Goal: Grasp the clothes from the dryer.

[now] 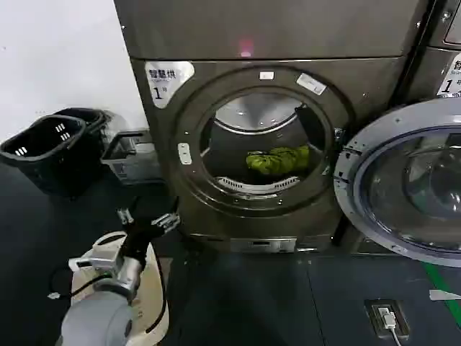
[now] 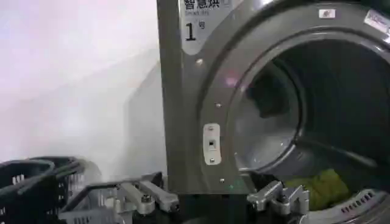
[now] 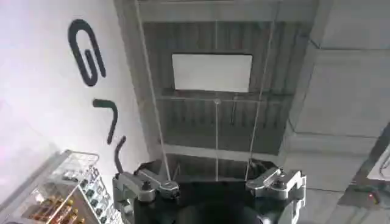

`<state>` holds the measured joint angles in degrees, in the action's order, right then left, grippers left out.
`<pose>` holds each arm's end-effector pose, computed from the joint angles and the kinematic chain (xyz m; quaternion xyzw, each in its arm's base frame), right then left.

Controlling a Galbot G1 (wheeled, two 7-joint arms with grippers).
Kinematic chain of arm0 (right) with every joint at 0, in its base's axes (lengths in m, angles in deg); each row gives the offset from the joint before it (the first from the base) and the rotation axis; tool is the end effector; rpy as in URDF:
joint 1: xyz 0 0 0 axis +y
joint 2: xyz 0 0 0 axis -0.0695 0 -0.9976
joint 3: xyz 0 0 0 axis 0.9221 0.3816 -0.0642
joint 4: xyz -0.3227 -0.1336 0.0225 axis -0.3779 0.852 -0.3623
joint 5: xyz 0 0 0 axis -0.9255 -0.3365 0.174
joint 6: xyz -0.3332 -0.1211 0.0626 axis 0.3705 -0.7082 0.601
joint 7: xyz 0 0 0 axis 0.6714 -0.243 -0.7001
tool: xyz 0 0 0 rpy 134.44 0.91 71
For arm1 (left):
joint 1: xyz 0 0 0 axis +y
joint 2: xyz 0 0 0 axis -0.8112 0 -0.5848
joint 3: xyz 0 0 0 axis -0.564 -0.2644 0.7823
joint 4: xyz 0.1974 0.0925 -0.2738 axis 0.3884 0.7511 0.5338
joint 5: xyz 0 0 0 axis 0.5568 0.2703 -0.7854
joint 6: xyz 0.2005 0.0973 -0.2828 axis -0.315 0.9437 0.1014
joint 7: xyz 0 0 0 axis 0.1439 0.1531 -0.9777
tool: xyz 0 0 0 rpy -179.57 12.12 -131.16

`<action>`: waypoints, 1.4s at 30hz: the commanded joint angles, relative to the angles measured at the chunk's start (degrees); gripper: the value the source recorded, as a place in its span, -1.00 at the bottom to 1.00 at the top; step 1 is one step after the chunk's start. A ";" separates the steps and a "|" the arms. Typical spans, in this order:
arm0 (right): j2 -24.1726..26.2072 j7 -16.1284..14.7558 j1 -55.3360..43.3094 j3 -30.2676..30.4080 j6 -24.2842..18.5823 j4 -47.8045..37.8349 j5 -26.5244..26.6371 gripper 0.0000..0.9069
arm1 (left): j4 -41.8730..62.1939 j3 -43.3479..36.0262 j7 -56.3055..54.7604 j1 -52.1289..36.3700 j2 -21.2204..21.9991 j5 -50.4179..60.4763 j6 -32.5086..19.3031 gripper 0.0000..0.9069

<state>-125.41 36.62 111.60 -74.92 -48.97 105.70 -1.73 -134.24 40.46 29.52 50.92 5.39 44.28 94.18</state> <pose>-0.0422 -0.3920 0.0155 0.5476 0.6585 -0.4070 0.3176 0.2256 0.0247 -0.1631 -0.0207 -0.9985 -0.0434 0.0255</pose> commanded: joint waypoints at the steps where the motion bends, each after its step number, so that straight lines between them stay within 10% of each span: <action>1: 0.06 -0.34 -0.06 0.00 -0.59 -0.14 0.43 1.00 | 0.05 -0.01 0.03 0.03 -0.03 0.03 0.05 1.00; 42: -0.36 -0.84 -0.65 1.09 -0.17 0.34 0.98 1.00 | 0.04 0.27 0.16 0.21 0.01 0.08 0.01 1.00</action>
<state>-125.77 35.79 110.97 -73.84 -49.12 106.01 -0.79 -134.27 40.75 29.69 51.12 5.39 44.33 94.21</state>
